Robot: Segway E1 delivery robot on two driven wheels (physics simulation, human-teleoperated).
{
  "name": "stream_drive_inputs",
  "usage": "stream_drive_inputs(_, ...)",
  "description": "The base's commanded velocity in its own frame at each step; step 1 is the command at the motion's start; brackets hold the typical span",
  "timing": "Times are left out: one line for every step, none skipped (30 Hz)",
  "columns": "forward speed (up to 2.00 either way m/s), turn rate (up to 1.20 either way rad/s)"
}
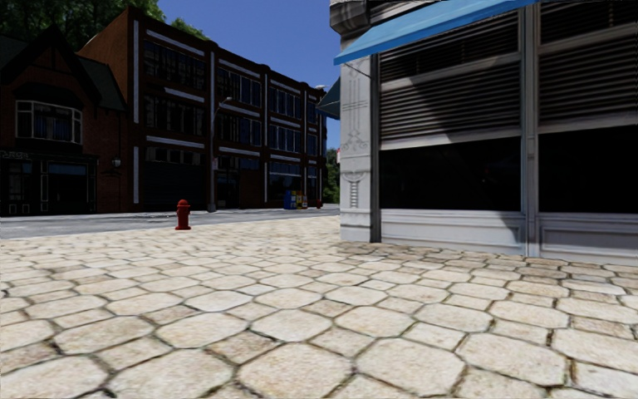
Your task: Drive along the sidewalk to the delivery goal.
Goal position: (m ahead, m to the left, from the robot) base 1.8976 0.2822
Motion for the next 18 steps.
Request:
stream_drive_inputs(1.75, -1.2)
stream_drive_inputs(1.75, -1.2)
stream_drive_inputs(1.75, -1.2)
stream_drive_inputs(1.75, -1.2)
stream_drive_inputs(1.75, -1.2)
stream_drive_inputs(1.75, -1.2)
stream_drive_inputs(1.75, -1.2)
stream_drive_inputs(1.75, -1.2)
stream_drive_inputs(1.75, -0.48)
stream_drive_inputs(1.75, 0.0)
stream_drive_inputs(1.75, 0.0)
stream_drive_inputs(1.75, 0.0)
stream_drive_inputs(1.75, 0.0)
stream_drive_inputs(1.75, 0.0)
stream_drive_inputs(1.75, 0.0)
stream_drive_inputs(1.75, 0.1)
stream_drive_inputs(1.75, 0.63)
stream_drive_inputs(1.75, 1.2)
